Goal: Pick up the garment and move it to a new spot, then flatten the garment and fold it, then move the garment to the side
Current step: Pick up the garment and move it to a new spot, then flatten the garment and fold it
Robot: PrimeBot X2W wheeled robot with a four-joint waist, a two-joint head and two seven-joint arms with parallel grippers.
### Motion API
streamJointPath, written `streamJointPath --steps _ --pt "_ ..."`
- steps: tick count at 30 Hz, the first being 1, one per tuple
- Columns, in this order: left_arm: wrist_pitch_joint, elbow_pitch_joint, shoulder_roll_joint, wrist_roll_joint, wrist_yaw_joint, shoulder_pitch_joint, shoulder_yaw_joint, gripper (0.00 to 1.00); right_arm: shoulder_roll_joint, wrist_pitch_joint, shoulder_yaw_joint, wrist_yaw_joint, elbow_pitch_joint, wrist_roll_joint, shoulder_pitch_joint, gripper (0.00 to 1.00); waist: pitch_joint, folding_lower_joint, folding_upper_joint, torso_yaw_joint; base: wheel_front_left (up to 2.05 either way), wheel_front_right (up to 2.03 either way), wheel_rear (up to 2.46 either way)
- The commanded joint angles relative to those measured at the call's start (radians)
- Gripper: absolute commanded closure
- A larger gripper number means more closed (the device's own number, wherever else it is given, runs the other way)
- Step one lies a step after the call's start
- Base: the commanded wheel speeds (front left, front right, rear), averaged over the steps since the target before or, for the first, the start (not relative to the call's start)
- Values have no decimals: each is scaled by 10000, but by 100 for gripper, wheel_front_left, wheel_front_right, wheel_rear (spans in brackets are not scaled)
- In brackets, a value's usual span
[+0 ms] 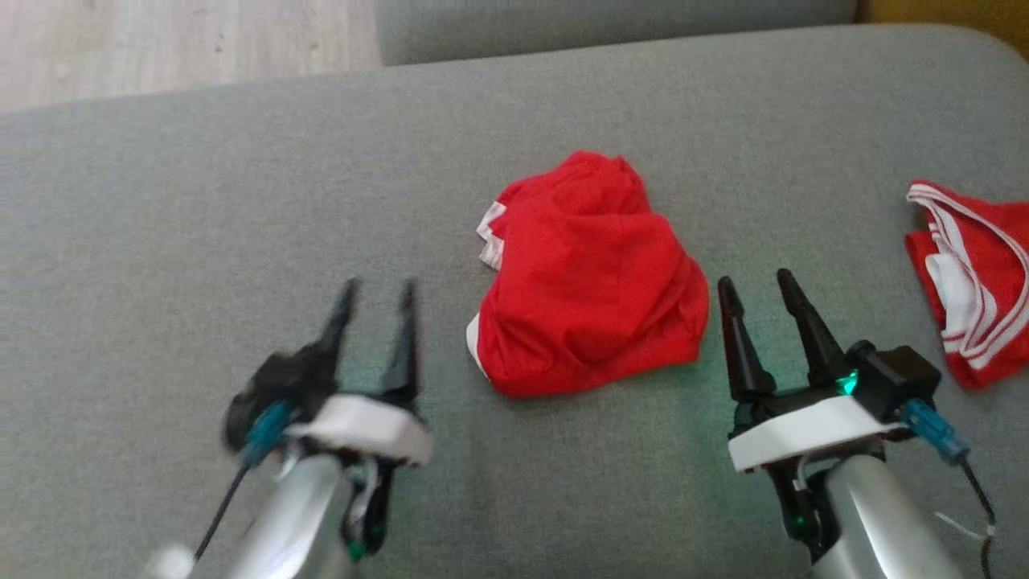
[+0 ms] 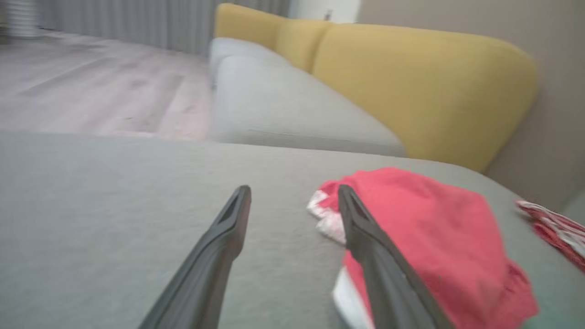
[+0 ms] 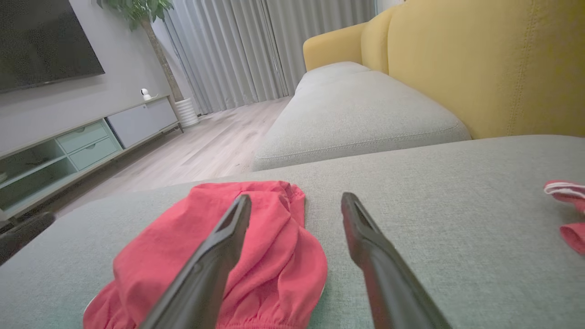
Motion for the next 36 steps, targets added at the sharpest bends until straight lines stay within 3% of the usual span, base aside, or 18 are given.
streamJointPath --steps 1,9,16,19,28,36 --pt "-117 -721 229 265 164 189 744 0 80 -62 100 31 -347 43 35 0 -200 1 0 134 0 0 0" --pt "-122 -2335 178 1592 140 2979 2634 0 81 -62 -392 31 -194 51 724 0 -908 1 0 340 0 0 0" --pt "-123 -2522 -31 2059 -276 4010 3302 0 81 -63 -346 31 -54 -64 1084 0 -1050 1 0 387 0 0 0" --pt "-123 -2546 -67 2165 -412 3973 3276 0 81 -63 218 31 -93 -66 993 0 -973 1 0 529 0 0 0" --pt "-123 -2435 -81 1769 -419 3612 2351 0 81 106 3821 31 1099 521 -529 0 -494 1 0 1614 0 0 0" --pt "-123 -2332 -82 1577 -272 3543 1893 0 81 833 3990 31 3126 249 -1556 0 -66 1 0 2693 0 0 0"
